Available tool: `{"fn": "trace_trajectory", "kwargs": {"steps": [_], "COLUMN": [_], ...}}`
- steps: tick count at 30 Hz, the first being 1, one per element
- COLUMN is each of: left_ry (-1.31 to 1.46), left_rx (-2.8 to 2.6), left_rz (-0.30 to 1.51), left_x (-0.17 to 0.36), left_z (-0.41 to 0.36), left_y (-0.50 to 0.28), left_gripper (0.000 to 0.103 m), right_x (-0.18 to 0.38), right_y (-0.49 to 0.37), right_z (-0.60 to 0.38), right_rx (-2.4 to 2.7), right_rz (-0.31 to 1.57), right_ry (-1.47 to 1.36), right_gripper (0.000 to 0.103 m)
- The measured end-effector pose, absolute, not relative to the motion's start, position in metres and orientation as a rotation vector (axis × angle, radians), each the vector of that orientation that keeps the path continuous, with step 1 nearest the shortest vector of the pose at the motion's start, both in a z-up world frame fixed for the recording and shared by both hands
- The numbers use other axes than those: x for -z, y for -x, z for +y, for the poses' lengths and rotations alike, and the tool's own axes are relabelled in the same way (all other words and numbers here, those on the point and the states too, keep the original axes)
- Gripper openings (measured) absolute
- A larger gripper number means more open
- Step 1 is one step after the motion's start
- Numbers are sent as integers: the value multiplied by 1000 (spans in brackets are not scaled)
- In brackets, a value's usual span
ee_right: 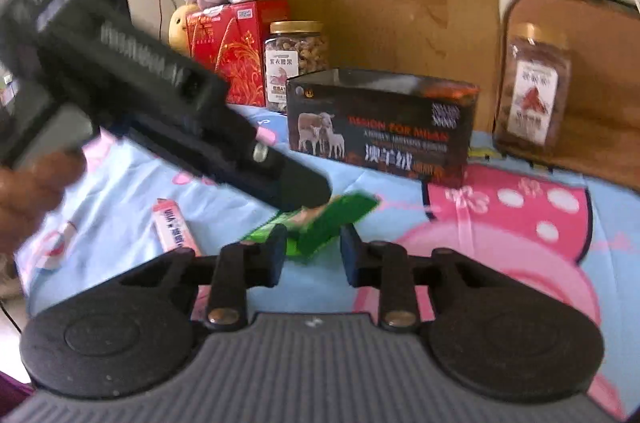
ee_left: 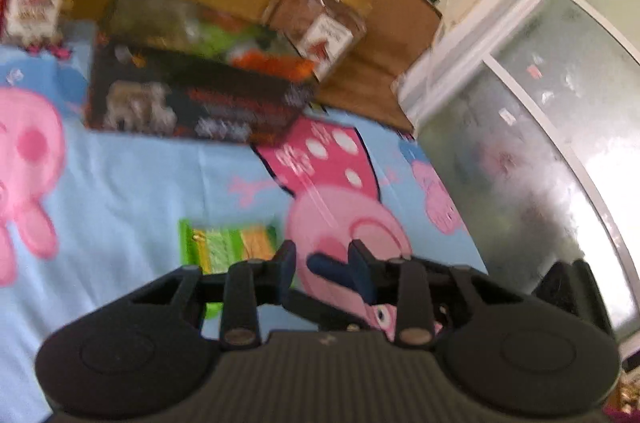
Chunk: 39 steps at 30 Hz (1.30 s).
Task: Organize snacks
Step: 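Grasp the green cracker bag on the blanket with the left tool, then carry the green cracker bag into the silver tin and release it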
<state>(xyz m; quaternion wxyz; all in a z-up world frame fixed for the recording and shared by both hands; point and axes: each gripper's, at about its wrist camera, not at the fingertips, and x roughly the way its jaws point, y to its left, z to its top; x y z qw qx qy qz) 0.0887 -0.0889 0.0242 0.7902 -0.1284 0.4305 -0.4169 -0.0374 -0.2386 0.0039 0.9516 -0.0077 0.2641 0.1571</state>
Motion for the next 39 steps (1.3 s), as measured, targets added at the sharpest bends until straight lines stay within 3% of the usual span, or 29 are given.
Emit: {"fn": "trace_trajectory", "kwargs": {"steps": [3,4,6,8,10,11,14,16,24,33,39], "left_ry": [314,318,345,374,363,343,326,310,329,244,252], "left_rx": [859,834,803,813,819,821,822,841,848,829,653], "left_rz": [894,886,892,932,964,973,1019,1007,931,713,748], "left_x": [-27,-26,-20,-11,0,4,24,26,3,-78,-58], "left_z": [-65,-55,-42,-37,-42,-47,-57,-64,-55,-75,-99], "left_y": [-95,-98,-105,-114,-117,-117,-118,-114,-110,-159,-222], "left_gripper": [36,43,47,49,60,61,58,46,46,48,53], "right_x": [-1,0,2,6,9,11,15,17,12,-51,-46], "right_y": [34,36,42,42,37,35,23,17,9,-38,-104], "right_z": [-237,-238,-243,-247,-246,-244,-237,-231,-224,-230,-248], "right_rx": [-339,-344,-349,-358,-358,-360,-378,-392,-380,-330,-203], "right_rz": [572,579,586,594,613,620,631,620,581,391,398], "right_ry": [25,24,30,27,32,39,77,97,49,126,184], "right_gripper": [36,45,57,58,58,58,59,56,54,54,58]}}
